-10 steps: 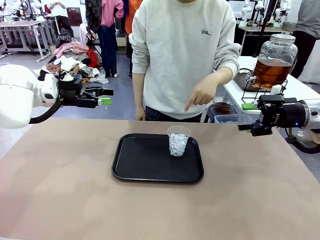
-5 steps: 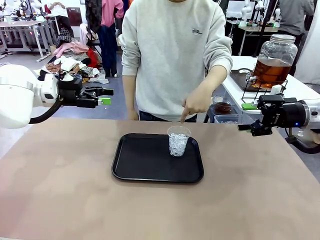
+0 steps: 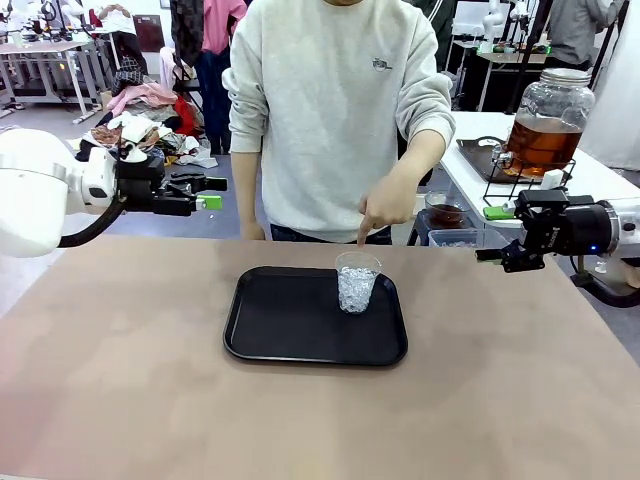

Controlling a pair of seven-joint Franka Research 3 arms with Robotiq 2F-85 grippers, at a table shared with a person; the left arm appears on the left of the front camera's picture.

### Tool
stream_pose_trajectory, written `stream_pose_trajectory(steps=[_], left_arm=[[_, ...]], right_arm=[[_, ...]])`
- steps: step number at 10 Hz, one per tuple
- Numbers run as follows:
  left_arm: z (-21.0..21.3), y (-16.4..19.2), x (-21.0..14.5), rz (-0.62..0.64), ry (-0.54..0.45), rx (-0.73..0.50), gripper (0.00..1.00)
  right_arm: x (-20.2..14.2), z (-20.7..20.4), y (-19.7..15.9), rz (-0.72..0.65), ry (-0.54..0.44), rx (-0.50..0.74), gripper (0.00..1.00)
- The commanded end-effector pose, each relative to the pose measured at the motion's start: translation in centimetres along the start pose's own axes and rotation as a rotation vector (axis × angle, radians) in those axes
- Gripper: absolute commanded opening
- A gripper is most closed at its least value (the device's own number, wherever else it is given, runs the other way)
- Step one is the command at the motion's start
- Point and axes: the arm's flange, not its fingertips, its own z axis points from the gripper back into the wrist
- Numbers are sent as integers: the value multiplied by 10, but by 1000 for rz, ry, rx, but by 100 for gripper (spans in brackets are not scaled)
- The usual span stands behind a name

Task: Pour the drink into the iced cup.
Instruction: Pick up the iced cup indicated by the human and present it to them.

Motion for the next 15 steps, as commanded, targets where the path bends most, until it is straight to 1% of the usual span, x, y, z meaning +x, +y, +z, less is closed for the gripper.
stream_pose_trajectory(steps=[1, 10, 11, 13, 14, 15], left_arm=[[-1, 1, 2, -1, -8, 10, 100], [-1, 1, 2, -1, -8, 10, 100], [-1, 1, 2, -1, -8, 10, 100], [-1, 1, 2, -1, -8, 10, 100], [-1, 1, 2, -1, -8, 10, 100], [-1, 1, 2, -1, -8, 10, 100]], right_arm=[[0, 0, 1, 2, -5, -1, 100], [0, 0, 0, 0, 0, 0, 100], [0, 1, 6, 67, 7, 14, 100], [-3, 4, 19, 252, -4, 26, 100], [-4, 5, 25, 354, -14, 8, 100], [-7, 5, 30, 491, -11, 7, 100]])
